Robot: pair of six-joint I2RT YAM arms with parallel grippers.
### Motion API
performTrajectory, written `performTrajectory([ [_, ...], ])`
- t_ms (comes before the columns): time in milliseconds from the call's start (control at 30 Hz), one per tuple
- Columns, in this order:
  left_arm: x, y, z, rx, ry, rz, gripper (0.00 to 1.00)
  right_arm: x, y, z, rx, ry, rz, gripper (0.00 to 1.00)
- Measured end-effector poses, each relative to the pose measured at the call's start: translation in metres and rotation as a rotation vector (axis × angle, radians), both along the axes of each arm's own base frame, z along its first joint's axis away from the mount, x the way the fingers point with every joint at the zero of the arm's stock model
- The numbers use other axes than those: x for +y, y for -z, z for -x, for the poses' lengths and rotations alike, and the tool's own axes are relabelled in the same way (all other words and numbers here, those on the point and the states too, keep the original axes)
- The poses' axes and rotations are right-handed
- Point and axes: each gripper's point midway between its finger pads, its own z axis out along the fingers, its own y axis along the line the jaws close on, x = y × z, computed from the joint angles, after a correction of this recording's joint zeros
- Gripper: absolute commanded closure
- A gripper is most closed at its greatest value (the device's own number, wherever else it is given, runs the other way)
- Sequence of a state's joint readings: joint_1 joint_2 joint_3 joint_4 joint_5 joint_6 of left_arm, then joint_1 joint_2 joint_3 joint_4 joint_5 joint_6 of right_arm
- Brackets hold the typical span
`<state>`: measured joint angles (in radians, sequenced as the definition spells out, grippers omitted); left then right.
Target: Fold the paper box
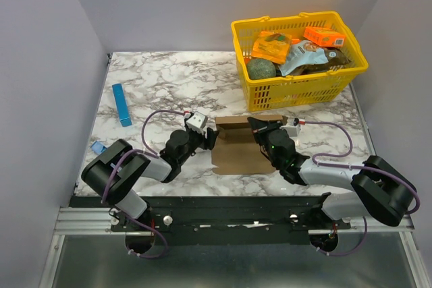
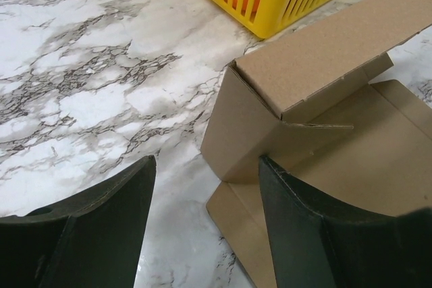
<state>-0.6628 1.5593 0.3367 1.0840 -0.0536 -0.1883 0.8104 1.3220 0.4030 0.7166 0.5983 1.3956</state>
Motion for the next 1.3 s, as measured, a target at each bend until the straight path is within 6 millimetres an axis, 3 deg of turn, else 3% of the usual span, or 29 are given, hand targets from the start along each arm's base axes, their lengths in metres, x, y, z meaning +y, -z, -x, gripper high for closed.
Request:
performTrajectory([
  [667,-0.01,-0.008,-0.006,-0.035,0.026,0.011,0.16,0.001,0.0,-0.001,-0.002,0.0,-0.002,0.99],
  [900,-0.006,-0.007,-0.009,-0.059,-0.038,-0.027,0.26,0.002,0.002,-0.001,0.0,-0.005,-0.001,0.99],
  [1167,0.0,-0.006,-0.015,-0.094,-0.139,-0.044,0.3,0.004,0.002,-0.001,0.002,-0.013,-0.002,0.99],
  [1200,0.0,-0.006,-0.015,-0.1,-0.145,-0.041,0.3,0.004,0.002,-0.001,0.002,-0.013,-0.002,0.99],
  [1300,-0.001,-0.005,-0.015,-0.106,-0.156,-0.04,0.15,0.005,0.002,-0.001,0.003,-0.013,-0.001,0.99],
])
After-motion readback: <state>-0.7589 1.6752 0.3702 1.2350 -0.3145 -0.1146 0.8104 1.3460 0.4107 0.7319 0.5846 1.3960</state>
